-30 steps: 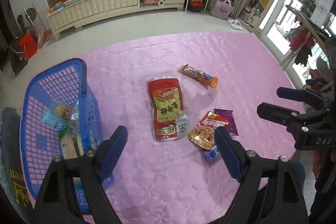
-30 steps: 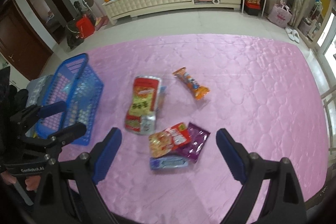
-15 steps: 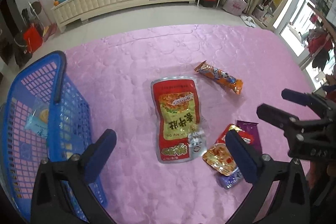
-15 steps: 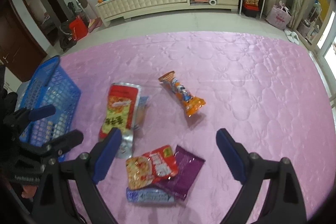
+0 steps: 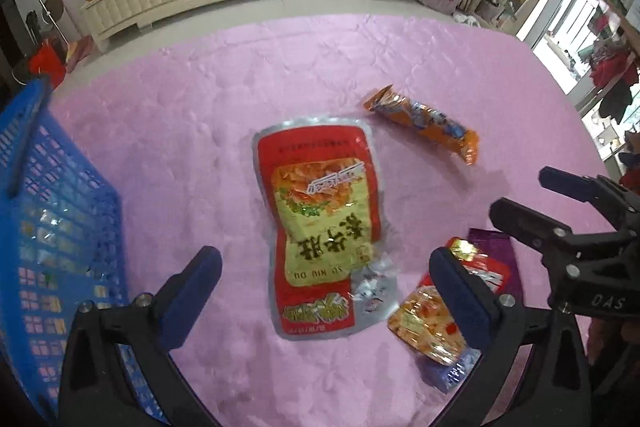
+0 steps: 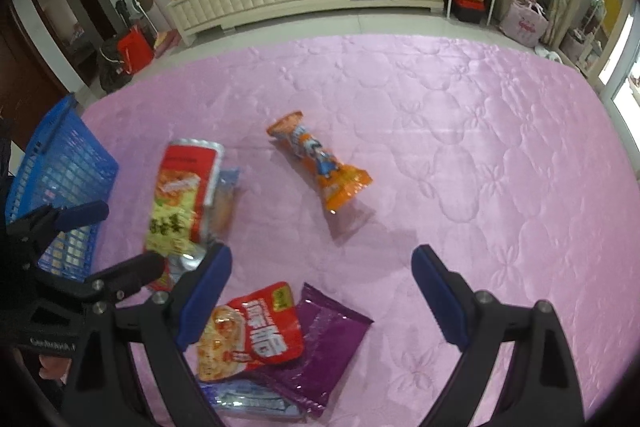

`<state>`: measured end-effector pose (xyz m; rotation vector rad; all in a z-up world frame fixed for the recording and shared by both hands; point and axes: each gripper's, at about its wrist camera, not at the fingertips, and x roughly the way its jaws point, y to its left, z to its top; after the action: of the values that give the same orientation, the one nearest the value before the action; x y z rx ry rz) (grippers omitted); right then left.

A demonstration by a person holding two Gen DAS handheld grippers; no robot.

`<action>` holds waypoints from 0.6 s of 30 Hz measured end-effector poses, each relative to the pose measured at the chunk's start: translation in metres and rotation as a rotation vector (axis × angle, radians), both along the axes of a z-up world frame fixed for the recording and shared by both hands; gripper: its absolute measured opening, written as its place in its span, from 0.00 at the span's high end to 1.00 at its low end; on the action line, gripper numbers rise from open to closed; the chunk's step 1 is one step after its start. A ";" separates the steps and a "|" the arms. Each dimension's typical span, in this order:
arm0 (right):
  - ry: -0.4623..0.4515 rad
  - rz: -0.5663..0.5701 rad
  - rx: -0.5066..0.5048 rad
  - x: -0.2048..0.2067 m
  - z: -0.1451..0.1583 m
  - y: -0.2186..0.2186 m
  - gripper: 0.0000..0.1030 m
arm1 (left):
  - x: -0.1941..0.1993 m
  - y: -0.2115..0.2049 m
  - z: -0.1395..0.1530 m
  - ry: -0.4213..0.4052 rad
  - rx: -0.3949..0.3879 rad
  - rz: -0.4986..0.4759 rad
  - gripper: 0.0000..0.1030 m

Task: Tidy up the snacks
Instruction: 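Grasp the big red-and-yellow bag with the left tool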

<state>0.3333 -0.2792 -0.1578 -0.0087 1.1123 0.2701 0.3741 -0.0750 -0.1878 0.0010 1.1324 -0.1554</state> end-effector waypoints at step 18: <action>0.061 -0.039 -0.033 0.006 -0.009 -0.012 0.09 | 0.029 -0.016 -0.037 0.117 0.044 -0.022 0.27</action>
<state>0.3397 -0.2907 -0.1663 -0.0075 1.1758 0.2182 0.4028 -0.0909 -0.2247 0.0439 1.2532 -0.1517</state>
